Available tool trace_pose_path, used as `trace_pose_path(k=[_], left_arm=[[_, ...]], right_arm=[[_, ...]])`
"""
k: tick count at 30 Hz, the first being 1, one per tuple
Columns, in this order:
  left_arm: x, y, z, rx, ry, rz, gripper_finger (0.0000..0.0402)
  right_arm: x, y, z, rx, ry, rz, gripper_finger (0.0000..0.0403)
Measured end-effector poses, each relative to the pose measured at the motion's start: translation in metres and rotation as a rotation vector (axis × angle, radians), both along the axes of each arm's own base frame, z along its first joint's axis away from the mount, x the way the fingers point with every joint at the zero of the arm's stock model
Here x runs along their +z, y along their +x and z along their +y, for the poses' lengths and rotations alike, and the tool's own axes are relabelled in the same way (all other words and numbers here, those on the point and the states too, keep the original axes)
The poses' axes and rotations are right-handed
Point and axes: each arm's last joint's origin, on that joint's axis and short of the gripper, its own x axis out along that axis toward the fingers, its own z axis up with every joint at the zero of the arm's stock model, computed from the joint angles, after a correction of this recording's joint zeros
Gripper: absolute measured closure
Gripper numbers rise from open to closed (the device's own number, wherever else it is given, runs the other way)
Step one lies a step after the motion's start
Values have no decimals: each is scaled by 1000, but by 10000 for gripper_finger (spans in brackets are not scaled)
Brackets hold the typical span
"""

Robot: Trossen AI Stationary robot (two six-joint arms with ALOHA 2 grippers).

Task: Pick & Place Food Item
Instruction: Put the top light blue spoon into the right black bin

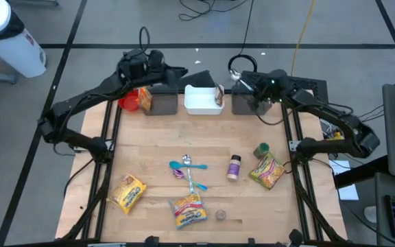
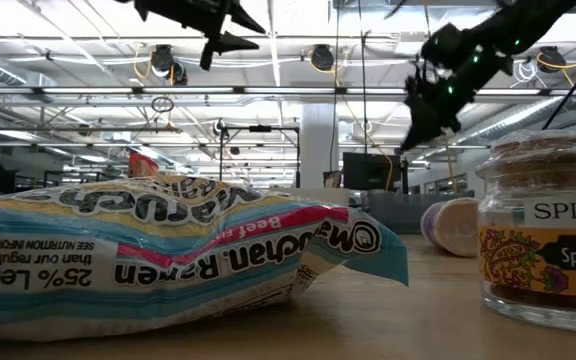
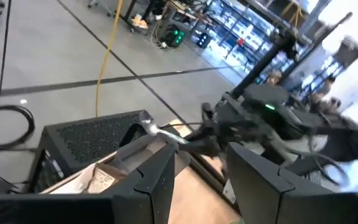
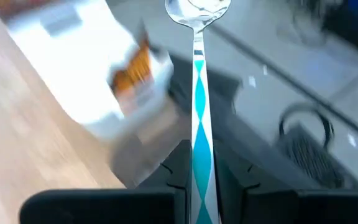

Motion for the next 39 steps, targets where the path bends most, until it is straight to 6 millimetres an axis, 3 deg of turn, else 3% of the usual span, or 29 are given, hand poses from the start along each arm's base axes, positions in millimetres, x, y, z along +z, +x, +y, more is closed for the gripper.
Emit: trace_pose_path(k=[5, 12, 25, 33, 39], left_arm=[[-22, 25, 17, -19, -97, -42, 247], [-42, 51, 32, -112, -167, -140, 247], [-51, 64, 22, -147, -157, -111, 248], [-52, 66, 19, -138, -144, -99, 248], [-52, 66, 19, -139, -140, -95, 288]], right_arm=[[26, 22, 28, 106, -102, -177, 376], [31, 45, 51, 159, -121, -263, 376], [22, 73, 57, 213, -104, -291, 376], [29, 87, 54, 248, -116, -292, 376], [28, 88, 56, 261, -109, -290, 376]])
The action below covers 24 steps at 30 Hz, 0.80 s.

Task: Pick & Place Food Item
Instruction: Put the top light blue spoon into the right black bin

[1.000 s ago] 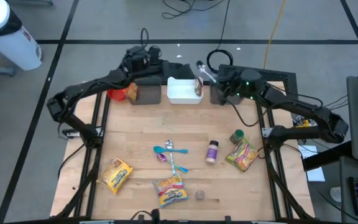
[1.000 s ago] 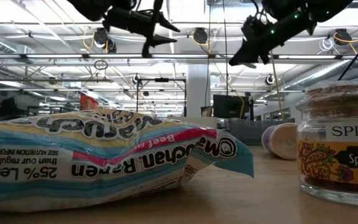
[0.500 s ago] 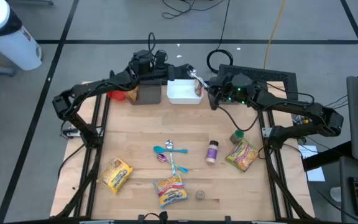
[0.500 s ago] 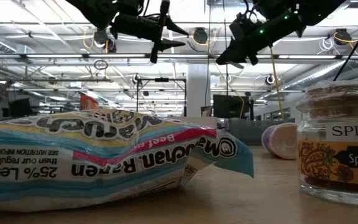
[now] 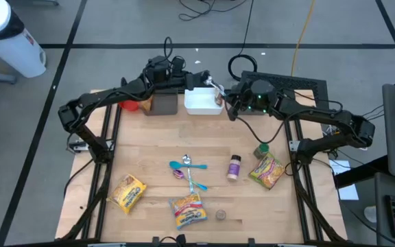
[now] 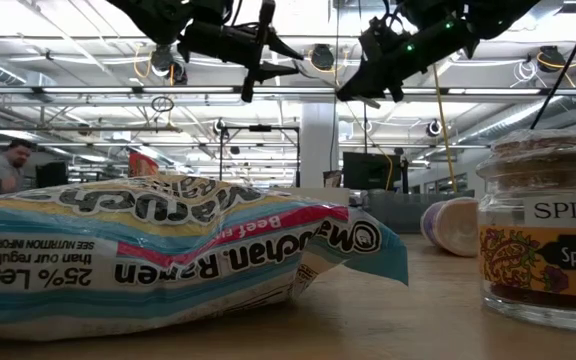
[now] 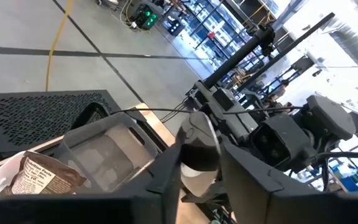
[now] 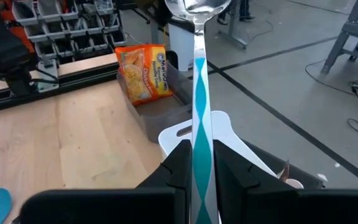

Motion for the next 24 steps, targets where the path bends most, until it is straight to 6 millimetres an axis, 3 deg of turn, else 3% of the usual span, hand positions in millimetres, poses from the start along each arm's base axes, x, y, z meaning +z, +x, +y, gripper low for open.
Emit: trace_pose_path(k=[8, 16, 24], left_arm=[[-3, -1, 1, 35, 12, 31, 360], [-5, -1, 1, 36, 28, 57, 370], [-3, 1, -2, 30, 54, 50, 395]], right_arm=[[0, 0, 1, -5, 2, 1, 376], [0, 1, 1, -2, 13, -10, 370], [7, 3, 1, -5, 31, -90, 237]])
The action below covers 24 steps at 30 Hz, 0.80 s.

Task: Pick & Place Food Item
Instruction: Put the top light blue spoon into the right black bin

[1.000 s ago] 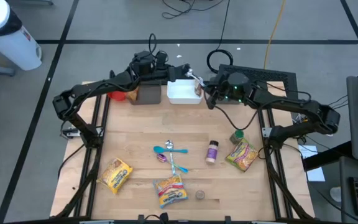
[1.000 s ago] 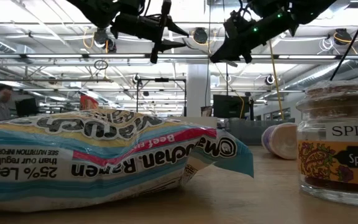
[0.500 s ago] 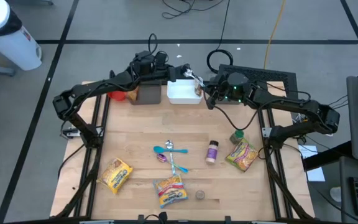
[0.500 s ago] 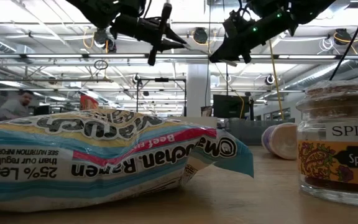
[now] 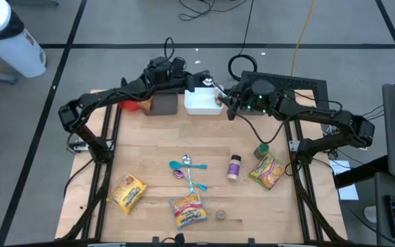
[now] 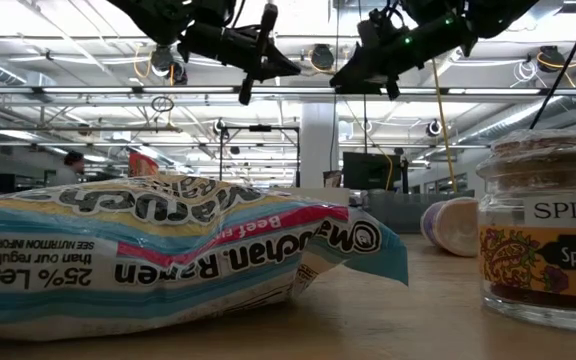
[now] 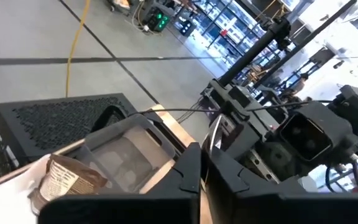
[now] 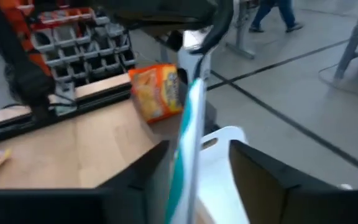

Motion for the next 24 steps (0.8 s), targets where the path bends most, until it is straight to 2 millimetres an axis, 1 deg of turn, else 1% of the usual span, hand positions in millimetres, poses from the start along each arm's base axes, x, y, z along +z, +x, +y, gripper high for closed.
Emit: trace_pose_path(k=[3, 5, 9, 13, 18, 20, 24], left_arm=[[1, 2, -3, 8, 9, -1, 391], [0, 3, -4, 20, 8, 3, 390], [2, 4, -6, 56, -1, -9, 396], [3, 4, -5, 127, -47, -28, 396], [-3, 2, -1, 228, -91, 39, 397], [3, 2, -1, 252, -83, 53, 397], [13, 1, 0, 275, -42, 59, 398]], right_arm=[[9, 0, -2, -46, -49, 31, 205], [19, 0, -3, -83, -107, 58, 194], [39, 0, -5, -125, -228, 130, 192], [60, 0, -5, -111, -298, 176, 200], [73, 11, -1, -165, -424, 348, 200], [74, 20, 1, -147, -453, 386, 199], [73, 35, 5, -102, -449, 390, 198]])
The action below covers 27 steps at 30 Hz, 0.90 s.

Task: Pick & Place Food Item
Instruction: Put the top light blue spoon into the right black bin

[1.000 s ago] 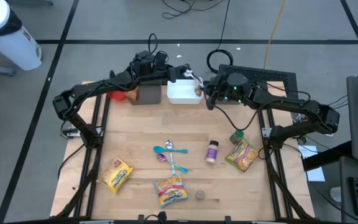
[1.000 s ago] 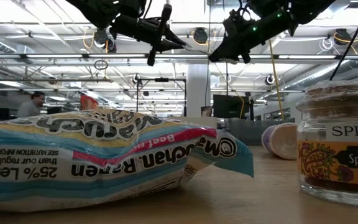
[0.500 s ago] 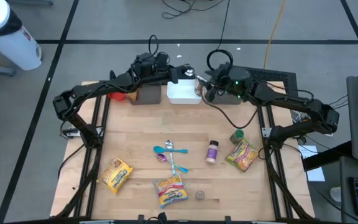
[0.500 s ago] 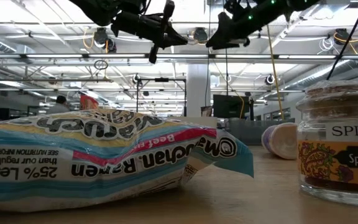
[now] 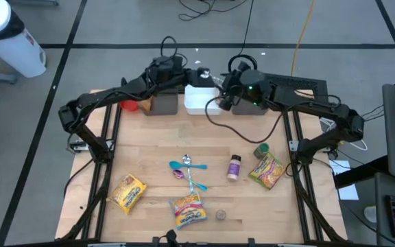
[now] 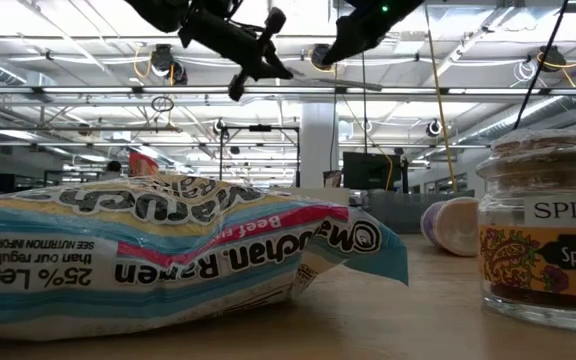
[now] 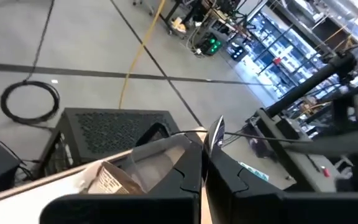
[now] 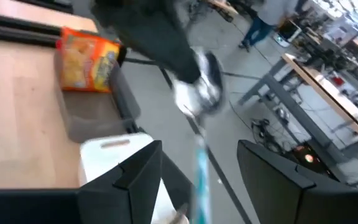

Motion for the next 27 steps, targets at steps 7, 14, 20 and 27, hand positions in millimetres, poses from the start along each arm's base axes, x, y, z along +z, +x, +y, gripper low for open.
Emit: trace_pose_path(k=[7, 14, 20, 27], left_arm=[[21, -1, 1, 20, 69, 56, 398], [29, -2, 0, 30, 105, 90, 398], [26, -1, -2, 24, 88, 110, 398], [27, 0, -4, 35, 90, 96, 398]], right_arm=[[-15, 20, 8, -35, -25, 117, 198], [-16, 22, 9, -139, -66, 125, 198], [-10, 18, 9, -156, -69, 94, 197], [-12, 18, 9, -155, -54, 93, 201]])
